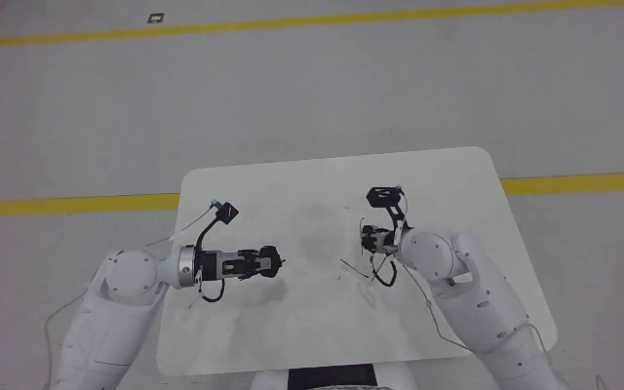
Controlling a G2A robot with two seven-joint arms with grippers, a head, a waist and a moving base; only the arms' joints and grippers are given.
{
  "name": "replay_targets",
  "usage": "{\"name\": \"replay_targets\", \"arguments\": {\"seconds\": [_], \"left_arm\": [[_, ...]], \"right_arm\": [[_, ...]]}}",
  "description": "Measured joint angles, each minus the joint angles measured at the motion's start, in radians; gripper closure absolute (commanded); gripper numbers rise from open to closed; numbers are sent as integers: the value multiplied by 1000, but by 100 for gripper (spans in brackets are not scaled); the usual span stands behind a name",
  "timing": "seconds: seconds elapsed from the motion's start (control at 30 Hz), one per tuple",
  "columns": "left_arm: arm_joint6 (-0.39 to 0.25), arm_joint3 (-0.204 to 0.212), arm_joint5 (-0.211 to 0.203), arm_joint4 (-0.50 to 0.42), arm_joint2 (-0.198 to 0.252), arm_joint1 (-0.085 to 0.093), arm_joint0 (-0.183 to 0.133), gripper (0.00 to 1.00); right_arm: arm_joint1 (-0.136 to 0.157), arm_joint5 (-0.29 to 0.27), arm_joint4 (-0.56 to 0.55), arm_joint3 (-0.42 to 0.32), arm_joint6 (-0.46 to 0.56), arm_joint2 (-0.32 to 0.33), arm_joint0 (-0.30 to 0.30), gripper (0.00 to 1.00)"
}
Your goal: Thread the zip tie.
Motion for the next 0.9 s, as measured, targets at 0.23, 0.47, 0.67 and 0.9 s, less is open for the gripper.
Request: {"name": "replay_targets", "arguments": {"seconds": [0.23,0.47,0.67,0.9], "left_arm": [[0,0,0,0,0,0,0,100],[0,0,0,0,0,0,0,100],[0,0,0,0,0,0,0,100],[132,32,0,-55,73,-12,76,100]], "right_arm": [[-19,29,190,-161,-285,97,-193,100],[-35,29,259,-254,-401,79,-309,100],[-35,29,258,-252,-399,79,-308,100],[-46,3,326,-282,-592,62,-354,100]]}}
